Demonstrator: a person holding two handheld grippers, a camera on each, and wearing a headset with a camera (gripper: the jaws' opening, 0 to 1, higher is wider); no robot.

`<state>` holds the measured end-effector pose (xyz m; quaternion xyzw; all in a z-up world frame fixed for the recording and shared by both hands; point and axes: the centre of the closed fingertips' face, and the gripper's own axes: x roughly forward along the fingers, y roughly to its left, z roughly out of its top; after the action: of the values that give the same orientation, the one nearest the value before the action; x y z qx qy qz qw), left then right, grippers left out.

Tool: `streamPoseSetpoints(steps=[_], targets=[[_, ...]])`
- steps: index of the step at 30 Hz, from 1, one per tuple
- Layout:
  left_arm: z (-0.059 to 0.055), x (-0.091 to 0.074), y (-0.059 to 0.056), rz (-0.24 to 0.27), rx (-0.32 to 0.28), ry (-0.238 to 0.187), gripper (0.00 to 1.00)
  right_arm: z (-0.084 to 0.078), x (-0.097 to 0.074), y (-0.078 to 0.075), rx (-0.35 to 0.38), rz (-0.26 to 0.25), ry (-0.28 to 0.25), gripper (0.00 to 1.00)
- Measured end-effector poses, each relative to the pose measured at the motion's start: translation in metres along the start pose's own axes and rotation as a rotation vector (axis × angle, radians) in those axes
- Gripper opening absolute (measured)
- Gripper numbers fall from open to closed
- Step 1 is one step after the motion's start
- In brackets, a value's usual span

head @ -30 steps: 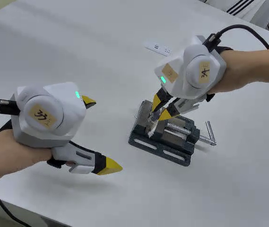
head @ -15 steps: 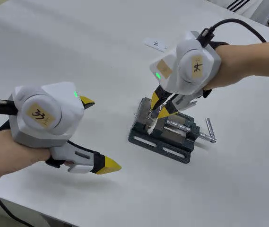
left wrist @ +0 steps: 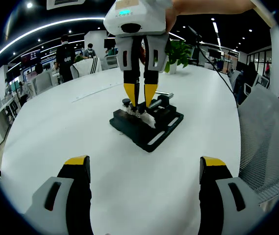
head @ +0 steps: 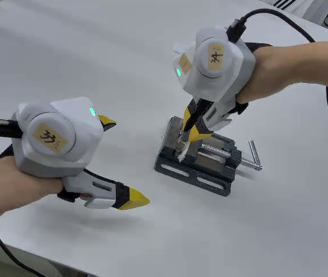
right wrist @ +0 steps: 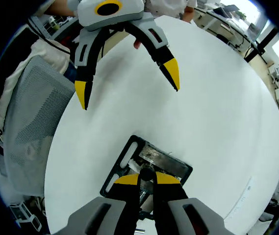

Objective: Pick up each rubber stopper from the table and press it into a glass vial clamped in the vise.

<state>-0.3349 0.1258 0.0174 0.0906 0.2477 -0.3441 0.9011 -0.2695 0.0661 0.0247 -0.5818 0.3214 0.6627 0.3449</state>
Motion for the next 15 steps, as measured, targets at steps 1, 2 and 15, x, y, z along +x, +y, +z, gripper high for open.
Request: streamPoseSetpoints(steps=[1,2,15], targets=[[0.0002,0.0003,-0.0001,0.0,0.0,0.0,0.91,0.0004,-0.0002,0.0007,0.012,0.001,0.004,0.03],[0.0002,0.0009,0.0003,0.0,0.001,0.0,0.91,0.0012,-0.0001,0.001,0.02,0.0,0.008,0.03],[0.0045,0.0051,-0.0034,-0.011,0.004,0.002,0.9,0.001,-0.0025,0.0046,0.136,-0.024,0.032,0.04]])
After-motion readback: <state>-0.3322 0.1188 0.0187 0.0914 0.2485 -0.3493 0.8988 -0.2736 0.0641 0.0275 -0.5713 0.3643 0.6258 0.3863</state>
